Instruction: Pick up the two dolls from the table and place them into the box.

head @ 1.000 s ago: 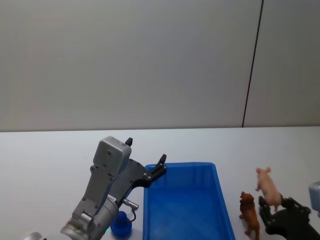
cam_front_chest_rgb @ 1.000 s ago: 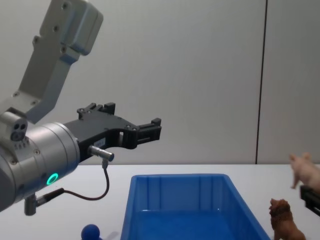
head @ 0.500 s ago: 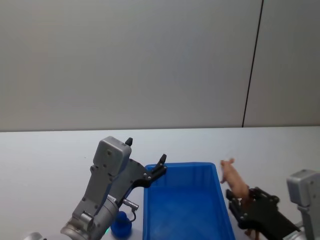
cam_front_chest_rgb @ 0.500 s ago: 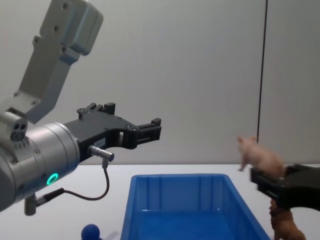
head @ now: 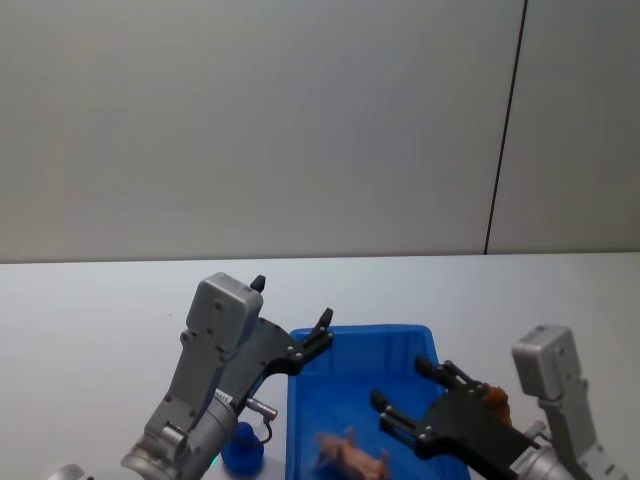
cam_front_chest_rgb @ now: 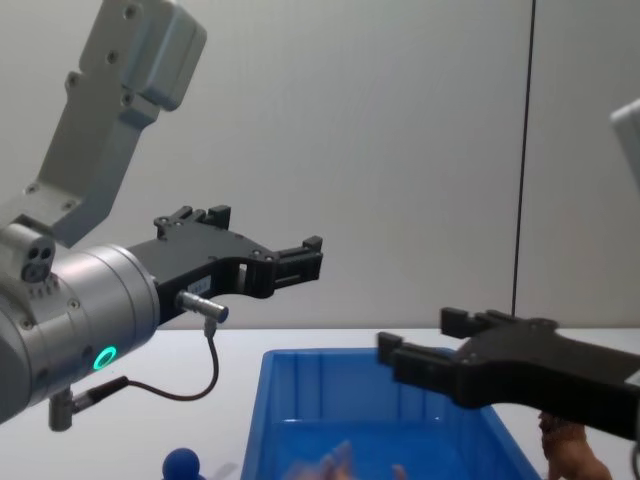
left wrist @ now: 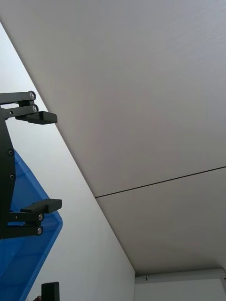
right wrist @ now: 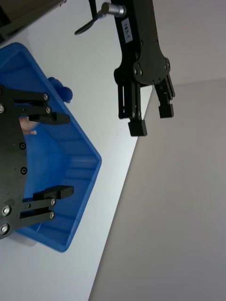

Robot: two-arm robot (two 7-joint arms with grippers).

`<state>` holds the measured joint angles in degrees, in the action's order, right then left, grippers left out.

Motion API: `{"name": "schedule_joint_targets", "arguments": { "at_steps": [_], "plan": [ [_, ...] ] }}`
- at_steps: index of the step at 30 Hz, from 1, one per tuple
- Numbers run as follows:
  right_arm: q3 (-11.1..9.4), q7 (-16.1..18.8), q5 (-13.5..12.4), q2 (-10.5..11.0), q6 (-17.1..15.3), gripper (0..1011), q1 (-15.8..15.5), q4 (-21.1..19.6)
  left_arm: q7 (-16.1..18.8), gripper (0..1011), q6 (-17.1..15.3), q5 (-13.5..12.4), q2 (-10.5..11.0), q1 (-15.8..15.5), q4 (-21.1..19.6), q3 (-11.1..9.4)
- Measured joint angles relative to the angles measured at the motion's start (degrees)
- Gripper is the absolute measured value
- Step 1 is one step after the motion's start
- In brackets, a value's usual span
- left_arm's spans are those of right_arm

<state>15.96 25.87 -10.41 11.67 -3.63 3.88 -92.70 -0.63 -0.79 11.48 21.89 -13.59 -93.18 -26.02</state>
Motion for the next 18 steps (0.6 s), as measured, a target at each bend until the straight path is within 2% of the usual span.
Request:
{"name": "schedule_joint_targets", "arguments": {
  "at_steps": [6, 7, 11, 18],
  "plan": [
    [0.5, 1.9, 0.1, -0.7, -0.1, 903, 1.4, 1.4, 0.0, 1001, 0.0, 0.0, 0.0, 0.0, 0.0, 0.0],
    [0.5, 1.9, 0.1, -0.7, -0.2, 967, 1.4, 1.4, 0.0, 1001, 0.0, 0.0, 0.0, 0.0, 0.0, 0.0],
    [0.6, 1.6, 0.2, -0.8, -0.4, 1001, 1.5, 1.6, 0.0, 1001, 0.0, 0.0, 0.0, 0.0, 0.0, 0.0],
    [0.5, -1.3, 0.0, -0.3, -1.0, 1001, 0.6, 1.0, 0.0, 1001, 0.0, 0.0, 0.0, 0.0, 0.0, 0.0]
  ]
}}
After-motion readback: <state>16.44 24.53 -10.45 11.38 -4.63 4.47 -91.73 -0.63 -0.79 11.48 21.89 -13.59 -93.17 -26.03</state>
